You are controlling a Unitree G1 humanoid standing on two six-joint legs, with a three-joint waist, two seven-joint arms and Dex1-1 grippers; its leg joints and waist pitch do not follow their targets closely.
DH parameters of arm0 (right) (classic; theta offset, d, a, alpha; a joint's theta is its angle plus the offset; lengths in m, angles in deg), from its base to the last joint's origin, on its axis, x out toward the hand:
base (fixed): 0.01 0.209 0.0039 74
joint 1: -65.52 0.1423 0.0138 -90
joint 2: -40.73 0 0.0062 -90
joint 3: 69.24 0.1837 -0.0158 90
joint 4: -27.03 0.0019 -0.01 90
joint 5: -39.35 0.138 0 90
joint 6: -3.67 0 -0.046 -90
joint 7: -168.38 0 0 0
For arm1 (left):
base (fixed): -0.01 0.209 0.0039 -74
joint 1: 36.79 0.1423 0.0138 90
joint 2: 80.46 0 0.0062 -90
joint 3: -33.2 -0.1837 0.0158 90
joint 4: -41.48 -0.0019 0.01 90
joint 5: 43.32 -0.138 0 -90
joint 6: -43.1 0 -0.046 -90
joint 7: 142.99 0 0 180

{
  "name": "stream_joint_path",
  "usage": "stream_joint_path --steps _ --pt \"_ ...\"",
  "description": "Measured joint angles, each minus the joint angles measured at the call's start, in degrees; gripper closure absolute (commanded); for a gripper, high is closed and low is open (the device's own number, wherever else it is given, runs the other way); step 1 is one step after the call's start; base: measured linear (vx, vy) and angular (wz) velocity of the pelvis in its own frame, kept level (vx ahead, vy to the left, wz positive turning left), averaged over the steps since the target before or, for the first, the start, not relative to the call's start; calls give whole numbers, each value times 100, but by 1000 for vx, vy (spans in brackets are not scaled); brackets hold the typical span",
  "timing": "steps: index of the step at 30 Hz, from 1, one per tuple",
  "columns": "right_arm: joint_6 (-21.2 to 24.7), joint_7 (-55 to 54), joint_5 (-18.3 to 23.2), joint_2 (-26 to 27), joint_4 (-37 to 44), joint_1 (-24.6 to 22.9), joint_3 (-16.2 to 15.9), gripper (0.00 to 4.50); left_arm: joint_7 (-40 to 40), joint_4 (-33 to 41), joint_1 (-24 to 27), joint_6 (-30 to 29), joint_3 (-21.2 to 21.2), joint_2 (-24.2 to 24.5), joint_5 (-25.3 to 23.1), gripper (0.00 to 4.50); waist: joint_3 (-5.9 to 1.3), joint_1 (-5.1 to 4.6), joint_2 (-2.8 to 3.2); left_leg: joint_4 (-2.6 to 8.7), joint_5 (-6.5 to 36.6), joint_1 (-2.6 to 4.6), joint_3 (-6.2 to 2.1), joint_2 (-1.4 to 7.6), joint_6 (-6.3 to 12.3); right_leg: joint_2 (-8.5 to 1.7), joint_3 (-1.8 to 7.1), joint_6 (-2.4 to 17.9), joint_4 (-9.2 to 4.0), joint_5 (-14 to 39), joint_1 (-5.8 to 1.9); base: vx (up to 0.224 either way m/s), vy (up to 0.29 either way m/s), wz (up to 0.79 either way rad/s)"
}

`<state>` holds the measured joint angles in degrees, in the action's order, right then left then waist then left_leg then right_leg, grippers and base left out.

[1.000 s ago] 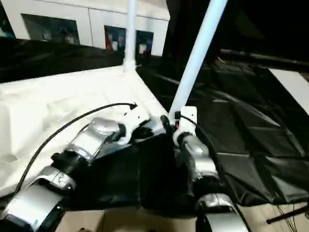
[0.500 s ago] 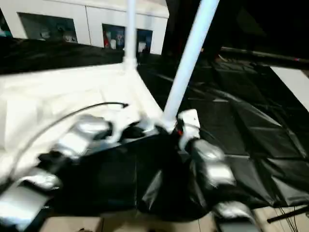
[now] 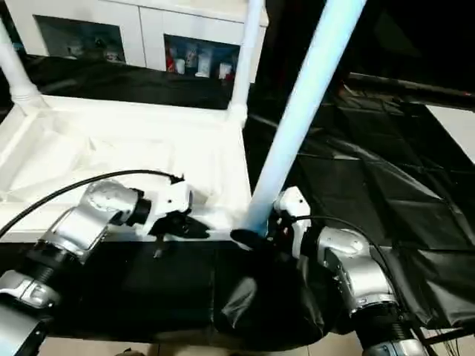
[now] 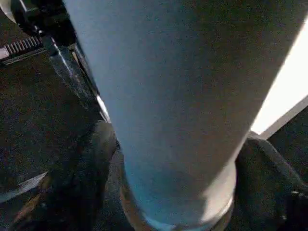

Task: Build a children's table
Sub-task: Rotate leg to tighten

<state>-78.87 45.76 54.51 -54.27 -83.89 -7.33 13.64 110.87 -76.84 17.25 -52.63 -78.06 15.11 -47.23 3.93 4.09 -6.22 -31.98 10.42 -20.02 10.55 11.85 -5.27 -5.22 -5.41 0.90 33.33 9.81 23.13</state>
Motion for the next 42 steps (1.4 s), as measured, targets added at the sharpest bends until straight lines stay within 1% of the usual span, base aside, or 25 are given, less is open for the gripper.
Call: stream_joint_path --steps 4,10,11,12,13,15,18,20,22,25,26,31,32,34,36,38,42 --pt "98 -1 -3 -5 42 1 2 161 51 62 32 -8 2 36 19 450 -3 1 -4 1 1 -1 0 0 0 0 0 -2 4 2 1 0 0 0" --pt "96 -116 -25 54 32 2 0 178 38 61 43 -37 23 44 17 450 -5 16 -9 -8 0 1 1 1 0 0 1 -3 21 5 1 0 0 0" --pt "95 -170 -22 90 7 3 12 179 14 53 44 -55 27 41 12 450 -9 13 -14 -12 0 3 1 1 0 0 3 -3 24 5 1 0 0 0" --pt "55 -322 -24 235 -96 12 62 180 -104 -15 25 -83 59 -5 -20 450 -16 8 -24 -18 0 6 1 2 0 0 4 -3 27 4 -3 0 0 0" --pt "-57 -763 -31 479 -416 117 283 181 -422 -247 -92 -154 118 -181 -144 450 -24 -12 -33 -40 0 11 1 1 -2 -4 7 0 47 3 -6 0 0 0" --pt "-90 -1365 -52 744 -690 271 478 181 -783 -447 -224 -260 145 -378 -224 450 -24 -73 -33 -69 0 4 0 -2 -2 -10 16 -23 63 16 -2 0 0 0" --pt "-212 -2232 -106 1082 -1125 494 752 181 -1470 -783 -440 -548 159 -787 -332 450 -29 -73 -38 -77 0 9 0 -8 -2 -13 26 -27 62 19 -10 0 0 0" --pt "-323 -3158 -159 1388 -1585 853 982 182 -2115 -1221 -711 -822 249 -1182 -377 450 -29 -73 -37 -80 -1 4 -1 -8 -2 -13 25 -27 61 18 6 0 0 0" --pt "-338 -3772 -180 1552 -1862 1079 1116 182 -2561 -1425 -814 -982 260 -1487 -374 450 -31 -72 -32 -83 -1 2 -1 -9 -2 -13 28 -27 62 18 2 0 0 0" --pt "-437 -4520 -178 1811 -2415 1533 1386 182 -3065 -1779 -1009 -1082 370 -1773 -382 450 -33 -66 -27 -84 -1 0 -5 -8 -2 -11 27 -28 76 15 5 0 0 0" --pt "-479 -4614 -183 1838 -2529 1617 1416 182 -3127 -1836 -1039 -1090 395 -1808 -392 450 -34 -65 -26 -84 -1 1 -5 -7 -2 -11 26 -28 79 11 4 0 0 0" --pt "-689 -4667 -248 1858 -2754 1736 1427 182 -3172 -1917 -1102 -1070 413 -1848 -390 450 -34 -60 -26 -83 -1 -12 -5 -6 -1 -9 27 -33 77 -1 3 0 0 0" --pt "-705 -4611 -248 1851 -2764 1735 1431 147 -3163 -1918 -1102 -1058 410 -1827 -390 450 -34 -60 -26 -83 -1 -12 -4 -6 -1 -9 27 -32 76 -1 3 0 0 0" --pt "-698 -4296 -216 1789 -2742 1702 1453 112 -3083 -1910 -1099 -1010 389 -1753 -390 450 -34 -60 -26 -83 -1 -11 -4 -6 -1 -9 28 -32 74 -1 3 0 0 0" --pt "-696 -3904 -155 1773 -2662 1614 1446 109 -3072 -1913 -1094 -921 392 -1644 -404 450 -34 -91 -26 -81 -1 -20 -4 -4 -1 -6 29 -36 75 1 3 0 0 0" --pt "-695 -3571 -131 1702 -2608 1529 1368 77 -3013 -1900 -1076 -824 391 -1521 -432 450 -33 -117 -26 -78 -1 -15 -15 -3 -1 -4 20 -35 76 -1 4 0 0 0" --pt "-631 -2988 -135 1428 -2273 1271 1102 61 -2687 -1684 -941 -639 332 -1296 -474 450 -33 -116 -26 -54 -1 -9 -19 -2 -2 -2 11 -35 75 0 9 0 0 0"
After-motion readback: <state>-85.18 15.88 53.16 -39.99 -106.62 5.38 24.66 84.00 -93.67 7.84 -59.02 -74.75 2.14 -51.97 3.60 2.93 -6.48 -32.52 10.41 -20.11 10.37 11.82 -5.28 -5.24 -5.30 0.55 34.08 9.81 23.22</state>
